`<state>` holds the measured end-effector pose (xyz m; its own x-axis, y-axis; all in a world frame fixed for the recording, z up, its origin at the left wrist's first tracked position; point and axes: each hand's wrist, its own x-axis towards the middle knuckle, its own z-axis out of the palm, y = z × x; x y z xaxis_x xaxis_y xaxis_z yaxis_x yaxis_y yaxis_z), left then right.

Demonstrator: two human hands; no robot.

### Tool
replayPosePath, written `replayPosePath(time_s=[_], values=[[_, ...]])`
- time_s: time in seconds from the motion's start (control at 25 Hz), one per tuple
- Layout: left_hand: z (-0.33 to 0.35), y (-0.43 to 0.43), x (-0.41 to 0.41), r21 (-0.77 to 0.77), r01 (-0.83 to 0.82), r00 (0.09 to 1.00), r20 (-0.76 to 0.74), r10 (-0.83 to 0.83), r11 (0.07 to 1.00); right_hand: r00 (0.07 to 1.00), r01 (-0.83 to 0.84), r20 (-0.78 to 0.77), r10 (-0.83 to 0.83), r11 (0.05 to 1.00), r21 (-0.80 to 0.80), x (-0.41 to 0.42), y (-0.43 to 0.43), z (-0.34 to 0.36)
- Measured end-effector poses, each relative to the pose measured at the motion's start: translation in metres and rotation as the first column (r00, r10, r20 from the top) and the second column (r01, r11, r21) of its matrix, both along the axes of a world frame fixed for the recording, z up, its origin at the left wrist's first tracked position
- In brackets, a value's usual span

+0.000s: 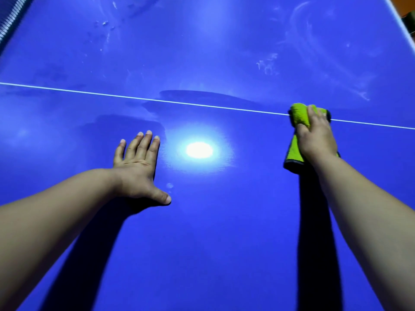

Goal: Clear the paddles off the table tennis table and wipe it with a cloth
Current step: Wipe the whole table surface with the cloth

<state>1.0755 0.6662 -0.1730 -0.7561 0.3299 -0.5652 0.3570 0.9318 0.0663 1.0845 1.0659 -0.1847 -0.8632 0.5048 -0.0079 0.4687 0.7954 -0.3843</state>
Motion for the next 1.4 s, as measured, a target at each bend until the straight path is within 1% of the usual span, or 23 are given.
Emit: replayPosePath(time_s=[0.12,0.24,0.4,0.52,0.56,0.64,0.68,0.72,0.76,0.84,0.92,1.0,1.04,1.12,1.2,1.28,1.32,1.4], values=[[0.000,0.001,0.001,0.009,0.001,1.000,-0.020,-0.001,1.000,0.990,0.134,0.050,-0.134,0.991,0.007,0.011,0.022,0.005],[-0.002,-0.001,0.002,0.039,0.003,0.999,-0.046,-0.001,0.999,0.985,0.154,0.081,-0.155,0.988,0.021,0.000,0.000,0.007],[-0.004,-0.002,0.006,0.103,0.020,0.998,-0.062,-0.014,0.994,0.994,0.058,0.090,-0.061,0.998,0.034,-0.021,-0.073,0.006],[0.005,-0.016,-0.001,0.199,0.047,0.999,-0.016,-0.045,0.979,0.996,0.002,0.090,-0.005,0.999,0.033,-0.039,-0.140,0.006],[0.009,-0.028,-0.004,0.236,0.087,0.996,-0.028,-0.083,0.968,0.996,-0.002,0.091,0.000,1.000,0.030,-0.045,-0.162,0.005],[0.011,-0.059,-0.005,0.297,0.148,0.982,-0.154,-0.106,0.943,0.997,-0.019,0.080,0.017,0.999,0.025,-0.062,-0.200,0.004],[0.008,-0.086,-0.006,0.325,0.143,0.970,-0.232,-0.068,0.935,0.997,-0.037,0.075,0.035,0.999,0.023,-0.072,-0.224,0.001],[0.004,-0.115,-0.008,0.354,0.102,0.961,-0.278,0.000,0.929,0.996,-0.055,0.066,0.054,0.998,0.021,-0.082,-0.249,-0.001],[0.000,-0.147,-0.012,0.395,0.022,0.955,-0.281,0.098,0.919,0.996,-0.069,0.051,0.068,0.997,0.016,-0.093,-0.274,-0.002],[-0.002,-0.212,-0.022,0.497,-0.191,0.926,-0.196,0.324,0.846,0.997,-0.073,0.037,0.073,0.997,0.000,-0.111,-0.323,-0.004],[0.001,-0.268,-0.034,0.540,-0.318,0.868,-0.165,0.468,0.780,0.997,-0.071,0.038,0.070,0.997,0.005,-0.124,-0.365,-0.007],[0.006,-0.313,-0.041,0.515,-0.373,0.831,-0.184,0.524,0.772,0.993,-0.110,0.048,0.109,0.994,0.012,-0.137,-0.410,-0.007],[0.009,-0.332,-0.042,0.474,-0.393,0.825,-0.196,0.529,0.788,0.988,-0.141,0.057,0.140,0.990,0.015,-0.144,-0.436,-0.007],[0.013,-0.363,-0.044,0.339,-0.408,0.835,-0.237,0.497,0.848,0.975,-0.215,0.061,0.213,0.976,0.021,-0.159,-0.491,-0.005],[0.015,-0.385,-0.041,0.171,-0.391,0.860,-0.281,0.425,0.904,0.953,-0.297,0.073,0.294,0.954,0.032,-0.173,-0.543,-0.005],[0.014,-0.404,-0.037,0.048,-0.372,0.871,-0.328,0.366,0.927,0.932,-0.356,0.092,0.351,0.933,0.053,-0.186,-0.583,-0.007],[0.015,-0.411,-0.035,0.032,-0.377,0.867,-0.340,0.364,0.926,0.926,-0.370,0.100,0.363,0.927,0.061,-0.191,-0.597,-0.008],[0.017,-0.428,-0.031,0.081,-0.444,0.837,-0.317,0.446,0.892,0.916,-0.393,0.118,0.384,0.917,0.069,-0.198,-0.623,-0.008]])
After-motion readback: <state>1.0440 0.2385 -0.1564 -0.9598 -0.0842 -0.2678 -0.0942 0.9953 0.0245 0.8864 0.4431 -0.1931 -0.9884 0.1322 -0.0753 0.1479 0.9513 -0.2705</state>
